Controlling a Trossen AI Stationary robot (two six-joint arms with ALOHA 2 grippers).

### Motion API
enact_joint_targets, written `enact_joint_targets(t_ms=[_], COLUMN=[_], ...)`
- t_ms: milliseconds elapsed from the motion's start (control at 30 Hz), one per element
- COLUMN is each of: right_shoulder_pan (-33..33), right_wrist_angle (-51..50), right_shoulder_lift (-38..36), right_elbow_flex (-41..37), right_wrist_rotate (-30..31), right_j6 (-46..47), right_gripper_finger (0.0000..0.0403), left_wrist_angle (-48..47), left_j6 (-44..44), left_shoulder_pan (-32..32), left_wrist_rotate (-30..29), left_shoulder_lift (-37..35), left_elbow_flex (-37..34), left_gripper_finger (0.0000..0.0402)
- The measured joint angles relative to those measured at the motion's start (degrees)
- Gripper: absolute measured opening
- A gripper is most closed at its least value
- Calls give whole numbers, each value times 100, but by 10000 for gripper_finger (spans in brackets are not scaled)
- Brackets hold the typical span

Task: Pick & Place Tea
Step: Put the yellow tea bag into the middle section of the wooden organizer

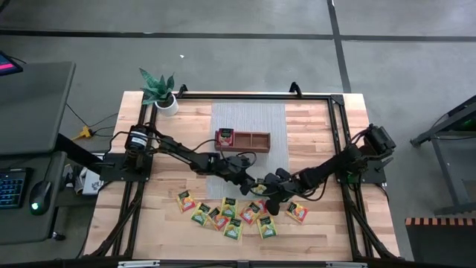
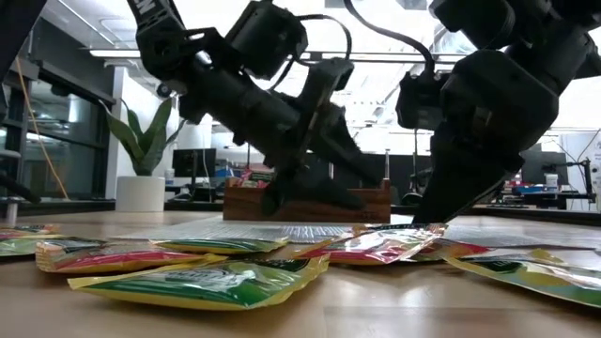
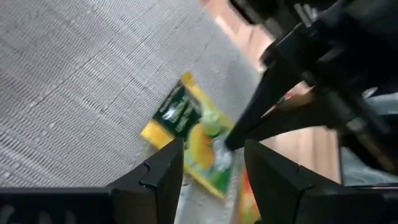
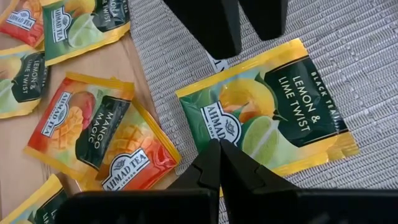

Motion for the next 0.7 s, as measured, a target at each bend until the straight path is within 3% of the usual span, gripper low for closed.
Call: enact_joint_targets(t_ms=[700], right_shoulder_pan=[-2], right_wrist_angle=[58], right_shoulder_lift=[15], right_elbow_flex=[-15], right_wrist_rotate=[-1], right_j6=[13], right_gripper_finger=[0], left_wrist_angle=[-327], left_j6=[-1883], left_shoulder_pan=[12], left_wrist_rotate=[-296], left_shoulder_lift=[2], left_elbow_flex=[-4], left_gripper_finger=[167])
